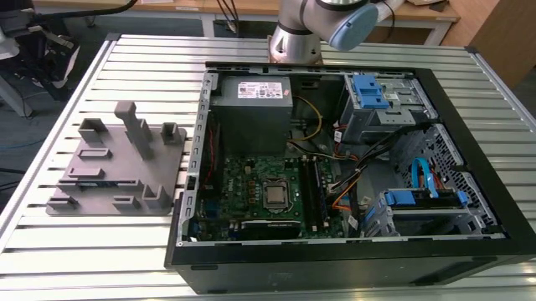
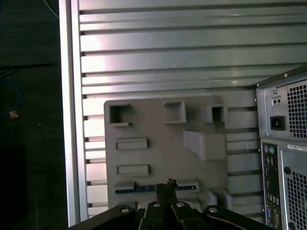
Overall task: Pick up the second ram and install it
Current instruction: 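Reach for the second ram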
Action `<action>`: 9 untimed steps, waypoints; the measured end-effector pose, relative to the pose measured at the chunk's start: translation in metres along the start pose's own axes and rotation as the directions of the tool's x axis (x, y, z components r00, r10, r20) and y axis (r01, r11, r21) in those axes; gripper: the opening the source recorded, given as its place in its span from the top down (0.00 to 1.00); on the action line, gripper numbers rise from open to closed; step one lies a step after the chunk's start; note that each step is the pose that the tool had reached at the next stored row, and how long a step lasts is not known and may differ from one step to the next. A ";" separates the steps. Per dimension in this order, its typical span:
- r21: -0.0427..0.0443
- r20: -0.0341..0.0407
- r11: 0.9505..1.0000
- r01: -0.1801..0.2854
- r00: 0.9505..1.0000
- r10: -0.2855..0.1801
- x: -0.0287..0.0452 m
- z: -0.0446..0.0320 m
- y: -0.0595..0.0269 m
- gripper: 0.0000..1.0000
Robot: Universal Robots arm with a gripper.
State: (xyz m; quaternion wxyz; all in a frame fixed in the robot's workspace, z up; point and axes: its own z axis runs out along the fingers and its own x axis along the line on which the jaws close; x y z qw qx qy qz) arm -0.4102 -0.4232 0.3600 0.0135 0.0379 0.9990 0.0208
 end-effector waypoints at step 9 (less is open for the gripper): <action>0.000 0.000 1.000 0.000 1.000 0.000 0.0003 0.0151 -0.0007 0.89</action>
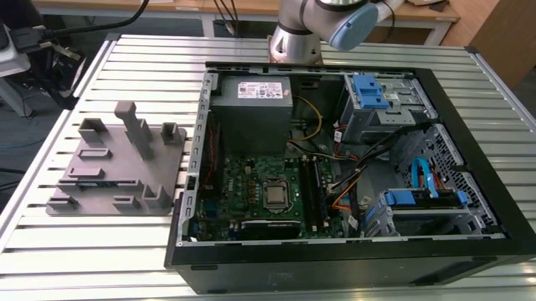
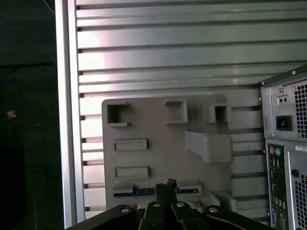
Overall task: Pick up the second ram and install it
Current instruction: 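Reach for the second ram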
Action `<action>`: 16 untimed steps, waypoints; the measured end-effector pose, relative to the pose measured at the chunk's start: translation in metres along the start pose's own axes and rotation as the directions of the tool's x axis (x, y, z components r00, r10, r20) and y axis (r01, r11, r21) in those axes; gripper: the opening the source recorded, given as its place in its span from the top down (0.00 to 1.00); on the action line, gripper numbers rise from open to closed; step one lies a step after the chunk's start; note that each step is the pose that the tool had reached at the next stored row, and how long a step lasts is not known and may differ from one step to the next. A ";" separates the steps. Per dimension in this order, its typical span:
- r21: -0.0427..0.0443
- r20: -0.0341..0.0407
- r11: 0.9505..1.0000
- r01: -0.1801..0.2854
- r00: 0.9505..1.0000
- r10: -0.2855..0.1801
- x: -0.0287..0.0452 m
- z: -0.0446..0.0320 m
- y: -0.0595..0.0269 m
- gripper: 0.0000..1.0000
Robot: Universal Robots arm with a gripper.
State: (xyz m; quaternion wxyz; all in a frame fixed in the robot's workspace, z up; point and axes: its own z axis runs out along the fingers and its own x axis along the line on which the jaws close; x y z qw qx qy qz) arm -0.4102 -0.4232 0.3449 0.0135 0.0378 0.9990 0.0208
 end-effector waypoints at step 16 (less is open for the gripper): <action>0.000 0.000 1.000 0.000 1.000 0.000 0.0006 0.0212 -0.0009 0.89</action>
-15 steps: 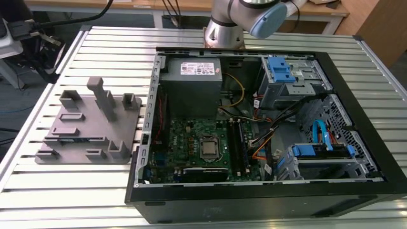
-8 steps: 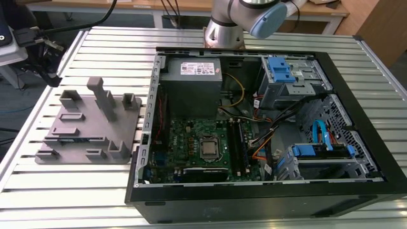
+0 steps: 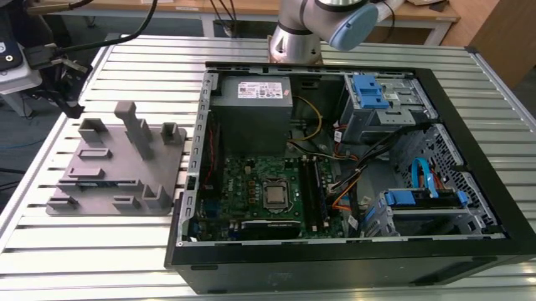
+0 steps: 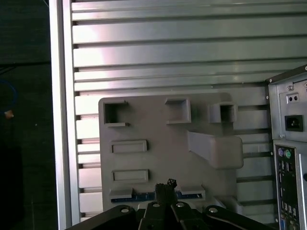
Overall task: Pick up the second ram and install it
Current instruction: 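Reach for the second ram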
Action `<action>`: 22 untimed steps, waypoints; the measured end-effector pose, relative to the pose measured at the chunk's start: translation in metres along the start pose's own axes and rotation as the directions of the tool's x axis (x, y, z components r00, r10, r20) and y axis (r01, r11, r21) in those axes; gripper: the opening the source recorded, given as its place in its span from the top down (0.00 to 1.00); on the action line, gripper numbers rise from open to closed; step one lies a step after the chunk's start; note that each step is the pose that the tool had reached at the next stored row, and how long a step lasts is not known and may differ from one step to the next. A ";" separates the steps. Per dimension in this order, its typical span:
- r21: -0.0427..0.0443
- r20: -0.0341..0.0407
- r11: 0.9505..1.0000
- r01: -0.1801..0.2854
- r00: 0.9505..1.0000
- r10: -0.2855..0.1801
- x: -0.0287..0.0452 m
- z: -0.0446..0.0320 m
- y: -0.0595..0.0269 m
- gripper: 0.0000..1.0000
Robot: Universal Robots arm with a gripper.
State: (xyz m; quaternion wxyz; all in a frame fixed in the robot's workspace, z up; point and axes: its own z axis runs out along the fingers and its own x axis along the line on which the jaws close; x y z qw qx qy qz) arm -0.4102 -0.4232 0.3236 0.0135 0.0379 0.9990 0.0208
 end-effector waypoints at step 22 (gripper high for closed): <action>0.000 0.000 1.000 0.000 1.000 0.000 0.0005 0.0226 -0.0010 0.89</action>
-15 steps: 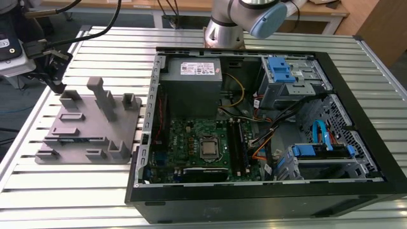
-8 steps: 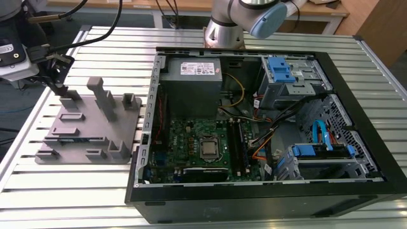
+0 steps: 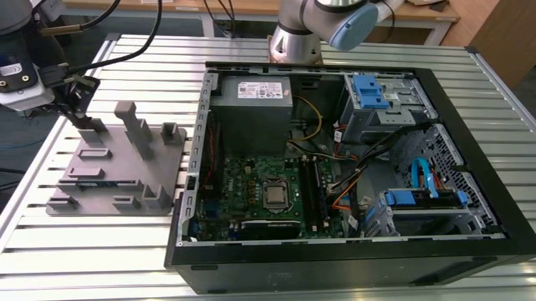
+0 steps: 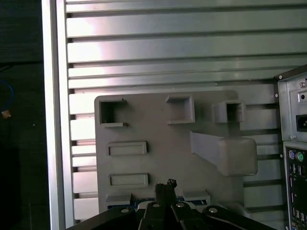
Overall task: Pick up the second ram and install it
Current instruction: 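Reach for the second ram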
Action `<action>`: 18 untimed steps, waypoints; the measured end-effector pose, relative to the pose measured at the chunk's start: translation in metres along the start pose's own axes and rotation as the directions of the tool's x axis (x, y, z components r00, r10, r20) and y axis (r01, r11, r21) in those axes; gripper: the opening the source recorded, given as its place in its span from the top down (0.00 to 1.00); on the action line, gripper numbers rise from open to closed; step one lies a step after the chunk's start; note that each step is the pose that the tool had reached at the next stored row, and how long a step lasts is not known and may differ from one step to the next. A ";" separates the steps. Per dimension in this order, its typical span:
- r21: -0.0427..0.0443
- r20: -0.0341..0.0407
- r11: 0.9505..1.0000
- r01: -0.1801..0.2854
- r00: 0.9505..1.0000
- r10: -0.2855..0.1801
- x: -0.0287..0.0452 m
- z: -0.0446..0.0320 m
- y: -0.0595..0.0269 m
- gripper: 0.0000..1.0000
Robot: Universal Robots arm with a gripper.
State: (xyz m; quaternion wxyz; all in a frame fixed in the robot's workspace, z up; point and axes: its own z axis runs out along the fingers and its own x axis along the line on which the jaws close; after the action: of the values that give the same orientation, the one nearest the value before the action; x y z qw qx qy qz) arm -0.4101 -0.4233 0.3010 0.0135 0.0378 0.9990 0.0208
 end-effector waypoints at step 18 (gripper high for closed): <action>0.000 0.000 1.000 0.000 1.000 0.000 0.0002 0.0080 -0.0009 0.89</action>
State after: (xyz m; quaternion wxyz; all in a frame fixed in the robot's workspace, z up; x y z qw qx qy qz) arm -0.4102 -0.4239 0.2929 0.0135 0.0378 0.9990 0.0207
